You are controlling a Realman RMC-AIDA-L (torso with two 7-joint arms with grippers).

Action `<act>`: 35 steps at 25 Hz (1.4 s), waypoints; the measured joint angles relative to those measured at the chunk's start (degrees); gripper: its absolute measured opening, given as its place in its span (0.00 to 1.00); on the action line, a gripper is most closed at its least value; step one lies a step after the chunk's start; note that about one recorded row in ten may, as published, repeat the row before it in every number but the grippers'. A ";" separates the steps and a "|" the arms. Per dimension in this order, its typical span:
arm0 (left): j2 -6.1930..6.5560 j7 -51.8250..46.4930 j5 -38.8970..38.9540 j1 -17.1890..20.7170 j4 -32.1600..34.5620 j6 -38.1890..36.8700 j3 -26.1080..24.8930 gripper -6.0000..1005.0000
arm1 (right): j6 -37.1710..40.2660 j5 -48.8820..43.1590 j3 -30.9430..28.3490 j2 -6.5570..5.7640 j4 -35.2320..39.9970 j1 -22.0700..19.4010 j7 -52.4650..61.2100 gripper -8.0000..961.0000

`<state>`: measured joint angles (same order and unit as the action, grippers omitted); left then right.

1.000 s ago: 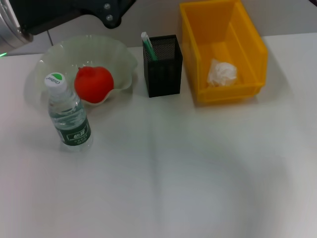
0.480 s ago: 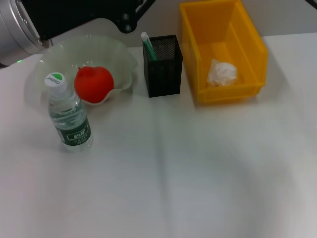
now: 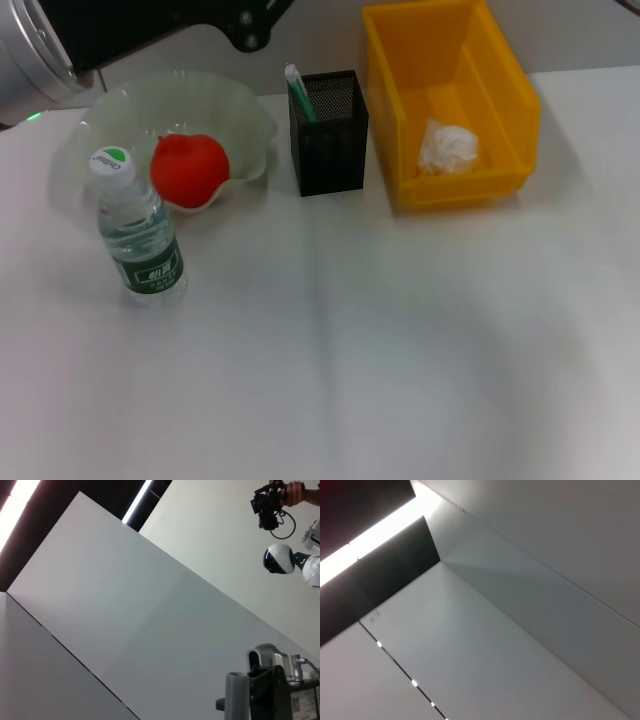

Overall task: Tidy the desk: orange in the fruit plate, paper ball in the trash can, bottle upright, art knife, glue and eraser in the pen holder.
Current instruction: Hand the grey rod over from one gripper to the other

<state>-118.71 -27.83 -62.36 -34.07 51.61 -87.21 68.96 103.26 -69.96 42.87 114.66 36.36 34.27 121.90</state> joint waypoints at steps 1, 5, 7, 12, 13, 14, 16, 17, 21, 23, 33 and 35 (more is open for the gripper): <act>0.00 0.00 0.00 0.00 0.00 0.00 0.00 0.15 | -0.02 -0.44 -0.07 -0.02 0.36 0.04 -1.30 0.43; 0.10 -0.79 0.05 -0.23 -0.11 0.87 -0.09 0.15 | -0.61 -1.86 0.14 0.03 1.49 0.15 -7.75 0.43; 0.09 -0.79 0.06 -0.26 -0.11 1.28 0.05 0.15 | -1.90 -3.14 0.15 0.21 2.40 0.10 -10.39 0.43; 0.06 -0.79 0.06 -0.30 -0.11 1.96 0.16 0.15 | -4.21 -6.53 0.36 0.70 5.32 -0.13 -14.72 0.43; 0.06 -0.79 0.06 -0.30 -0.11 1.96 0.16 0.15 | -4.29 -7.54 0.37 0.88 5.99 -0.13 -15.86 0.43; 0.05 -0.79 0.06 -0.31 -0.11 2.08 0.17 0.15 | -4.43 -8.87 0.37 1.18 6.89 -0.14 -17.76 0.43; -0.04 -1.01 0.06 -0.40 -0.11 2.53 0.22 0.15 | -4.90 -11.10 0.38 1.90 8.87 -0.26 -21.19 0.43; -0.07 -1.21 0.06 -0.43 -0.11 2.69 0.23 0.15 | -5.33 -12.27 0.37 2.36 10.19 -0.46 -23.00 0.43; -0.07 -4.10 0.06 -0.94 -0.11 3.34 -0.06 0.15 | -7.37 -16.88 0.45 4.25 16.39 -1.84 -27.58 0.43; -0.04 -5.95 0.06 -1.18 -0.11 3.66 -0.28 0.15 | -8.48 -17.93 0.91 4.47 18.36 -2.43 -28.21 0.43; 0.29 -20.86 1.35 -1.53 1.22 5.37 -1.31 0.15 | -9.85 -23.46 1.90 4.45 22.49 -3.53 -35.61 0.43; 0.36 -25.88 1.37 -1.67 1.46 5.40 -2.61 0.15 | -10.27 -24.21 1.91 4.42 22.72 -3.55 -37.05 0.43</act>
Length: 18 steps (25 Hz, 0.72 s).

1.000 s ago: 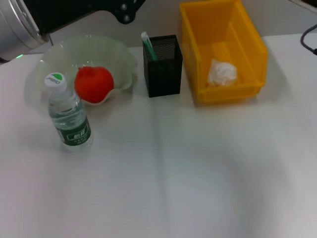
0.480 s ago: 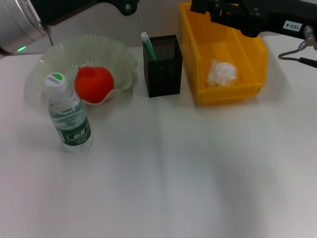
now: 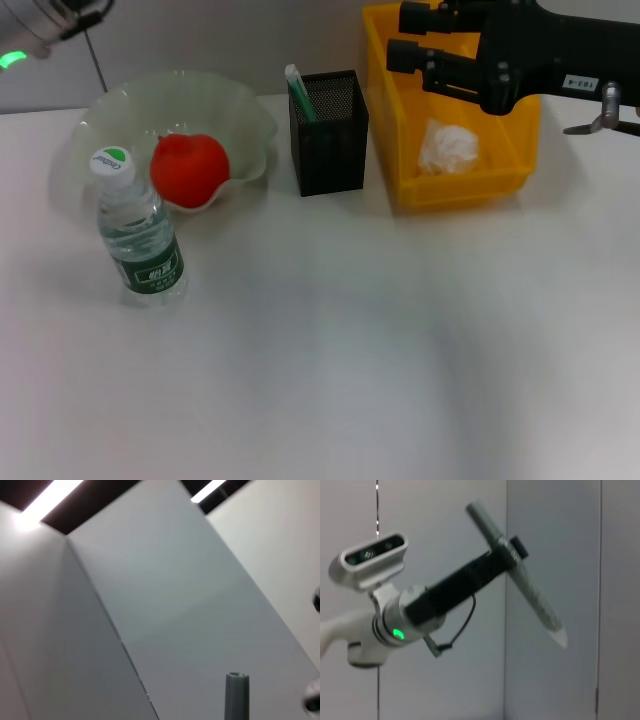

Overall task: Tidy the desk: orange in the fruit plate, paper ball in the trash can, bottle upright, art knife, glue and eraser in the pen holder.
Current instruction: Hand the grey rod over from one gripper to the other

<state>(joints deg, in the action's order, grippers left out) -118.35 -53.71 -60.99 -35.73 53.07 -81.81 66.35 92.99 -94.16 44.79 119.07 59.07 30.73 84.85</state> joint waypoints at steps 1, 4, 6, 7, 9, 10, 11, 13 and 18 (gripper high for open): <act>0.03 -3.22 0.01 -0.06 0.20 0.01 -0.84 0.15 | -0.31 -0.39 -0.01 -0.02 0.12 -0.03 -1.00 0.43; 0.13 -11.28 0.01 0.07 1.20 -0.02 -2.64 0.15 | -0.74 -1.35 -0.02 -0.02 0.20 -0.08 -3.31 0.43; 0.21 -17.17 -0.06 0.38 2.23 -0.06 -3.89 0.15 | -0.83 -1.87 -0.07 -0.05 0.27 -0.12 -4.95 0.43; 0.25 -19.57 -0.15 0.45 2.51 -0.10 -4.41 0.15 | -0.88 -2.19 -0.16 -0.07 0.33 -0.15 -6.21 0.43; 0.34 -24.47 -0.29 0.54 2.88 -0.22 -5.09 0.15 | -1.16 -2.68 -0.40 -0.07 0.39 -0.22 -8.46 0.43; 0.48 -26.86 -0.39 0.59 3.14 -0.31 -5.20 0.15 | -1.50 -2.90 -0.53 -0.08 0.40 -0.32 -9.84 0.43; 0.67 -29.92 -0.67 0.66 3.56 -0.36 -5.26 0.15 | -1.78 -2.94 -0.59 -0.08 0.40 -0.42 -10.89 0.43; 0.92 -33.82 -1.40 0.79 4.22 -0.42 -5.27 0.15 | -2.51 -2.97 -0.65 -0.05 0.35 -0.74 -13.99 0.43; 1.16 -44.63 -5.62 0.95 6.70 -0.57 -5.26 0.15 | -3.59 -2.40 -0.62 0.20 0.19 -1.82 -21.03 0.43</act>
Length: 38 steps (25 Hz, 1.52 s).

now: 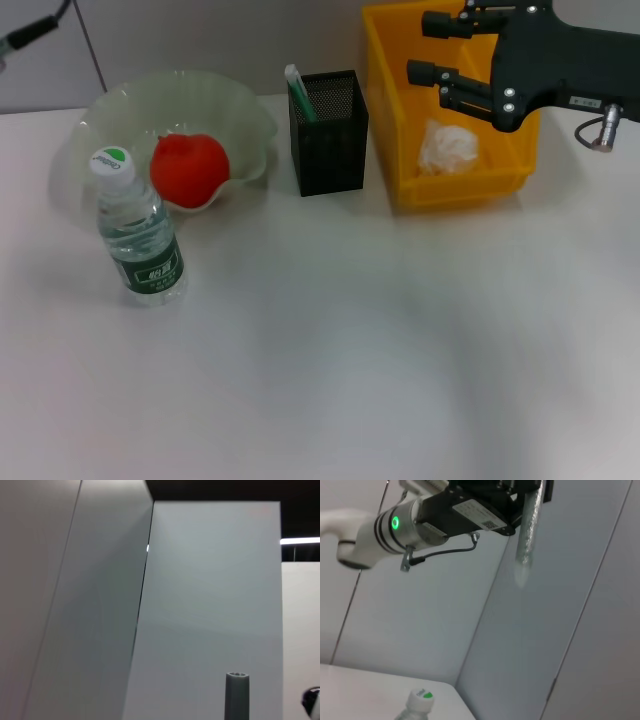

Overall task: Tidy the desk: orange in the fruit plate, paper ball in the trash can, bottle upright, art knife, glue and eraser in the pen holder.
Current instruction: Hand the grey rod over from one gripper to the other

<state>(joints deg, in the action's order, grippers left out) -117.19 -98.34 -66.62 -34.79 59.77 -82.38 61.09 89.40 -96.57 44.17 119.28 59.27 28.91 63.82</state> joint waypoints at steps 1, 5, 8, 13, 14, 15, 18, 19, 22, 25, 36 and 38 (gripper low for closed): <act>0.01 -4.59 -2.55 0.04 1.27 -0.15 0.01 0.15 | -0.10 0.93 0.07 0.04 -0.13 -0.45 -3.14 0.43; 0.06 -9.96 -5.40 0.13 2.84 -0.57 0.03 0.15 | -0.11 3.12 0.56 0.11 -0.41 -1.51 -9.56 0.43; 0.46 -12.94 -6.04 0.15 3.21 -1.28 0.02 0.15 | -0.11 3.68 0.96 0.21 -0.61 -1.99 -14.87 0.43; 2.02 -17.97 -6.09 -0.12 3.57 -1.92 -0.02 0.15 | -0.20 3.42 2.52 0.25 -0.12 -2.29 -21.75 0.43; 2.57 -19.32 -6.10 -0.39 3.57 -2.21 -0.02 0.15 | -0.84 3.30 4.22 0.25 0.10 -2.61 -25.54 0.43; 2.57 -19.32 -6.10 -0.39 3.57 -2.21 -0.02 0.15 | -0.84 3.30 4.22 0.25 0.10 -2.61 -25.54 0.43; 3.55 -22.57 -6.43 -1.19 3.21 -2.68 -0.05 0.15 | -3.16 3.27 7.77 0.35 0.95 -3.56 -30.63 0.43; 3.57 -22.84 -6.50 -1.24 3.19 -2.70 -0.09 0.15 | -4.69 4.73 10.51 0.43 1.64 -4.64 -35.06 0.43; 3.69 -25.72 -8.16 -1.91 3.02 -2.79 -1.02 0.15 | -5.78 7.65 12.98 0.45 1.91 -5.57 -39.46 0.43; 3.62 -27.00 -8.78 -2.05 2.92 -2.82 -1.36 0.15 | -6.41 13.86 15.38 0.43 1.86 -6.36 -44.17 0.43; 3.91 -30.84 -8.89 -2.36 2.58 -3.36 -2.15 0.15 | -4.78 22.55 21.32 0.49 4.42 -10.07 -60.70 0.43; 3.91 -30.84 -8.89 -2.36 2.58 -3.36 -2.15 0.15 | -4.77 23.04 21.80 0.49 4.47 -10.26 -62.11 0.43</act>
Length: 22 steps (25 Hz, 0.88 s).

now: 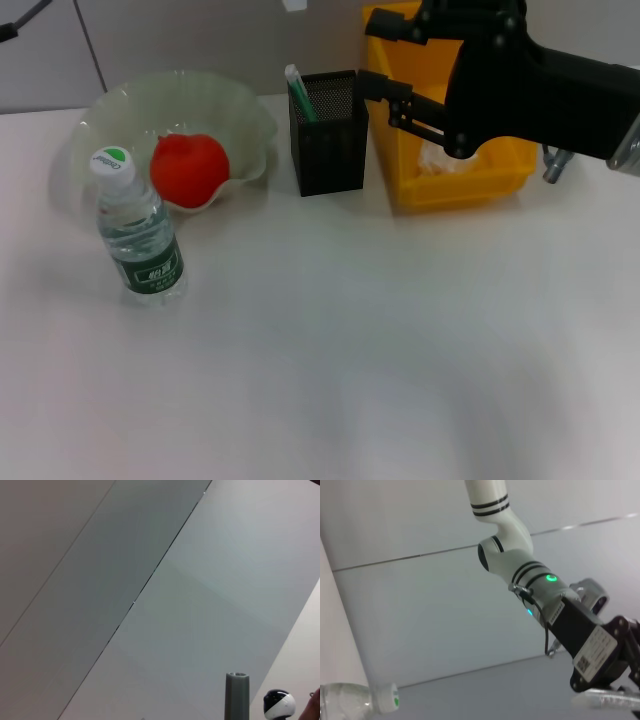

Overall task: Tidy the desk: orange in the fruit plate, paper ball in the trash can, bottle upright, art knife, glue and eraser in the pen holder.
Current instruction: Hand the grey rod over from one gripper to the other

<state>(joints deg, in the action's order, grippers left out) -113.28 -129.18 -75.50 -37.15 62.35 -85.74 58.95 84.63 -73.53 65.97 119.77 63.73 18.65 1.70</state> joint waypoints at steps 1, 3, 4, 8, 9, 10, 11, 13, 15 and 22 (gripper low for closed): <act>0.16 -1.03 -0.03 -0.01 -0.38 -0.18 -0.39 0.15 | 0.01 1.20 0.63 0.00 -0.02 -0.25 -2.36 0.43; 0.30 -2.62 -0.18 -0.03 -0.77 -0.37 -0.62 0.15 | 0.01 2.54 1.03 0.00 -0.11 -0.53 -5.35 0.43; 0.30 -2.62 -0.18 -0.03 -0.77 -0.37 -0.62 0.15 | 0.01 2.54 1.03 0.00 -0.11 -0.53 -5.35 0.43; 0.34 -3.10 -0.18 -0.01 -1.52 -0.58 -0.63 0.15 | 0.01 7.27 1.79 -0.03 -0.39 -0.75 -11.95 0.43; 0.34 -3.20 -0.18 0.14 -1.83 -1.17 -0.67 0.15 | 0.01 7.27 1.79 -0.03 -0.39 -0.75 -11.95 0.43; 0.34 -3.20 -0.18 0.14 -1.83 -1.17 -0.67 0.15 | 0.01 8.00 1.87 -0.03 -0.44 -0.77 -13.19 0.43; 0.32 -3.17 -0.18 0.17 -1.85 -1.25 -0.70 0.15 | 0.01 8.69 2.08 -0.05 -0.43 -0.79 -14.84 0.43; 0.32 -3.17 -0.18 0.17 -1.85 -1.25 -0.70 0.15 | 0.01 8.87 2.29 -0.05 -0.37 -0.80 -15.74 0.43; 0.16 -2.83 -0.18 0.20 -1.88 -1.66 -0.71 0.15 | -0.15 9.23 2.85 -0.06 -0.30 -0.81 -17.99 0.43; -0.11 -2.68 -0.17 -0.03 -1.88 -3.07 -0.22 0.15 | -4.72 9.49 6.21 -0.04 3.20 -1.87 -20.81 0.43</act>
<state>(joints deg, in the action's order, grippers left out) -113.39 -131.86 -75.67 -37.18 60.47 -88.81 58.72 79.91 -64.04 72.18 119.73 66.93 16.78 -19.11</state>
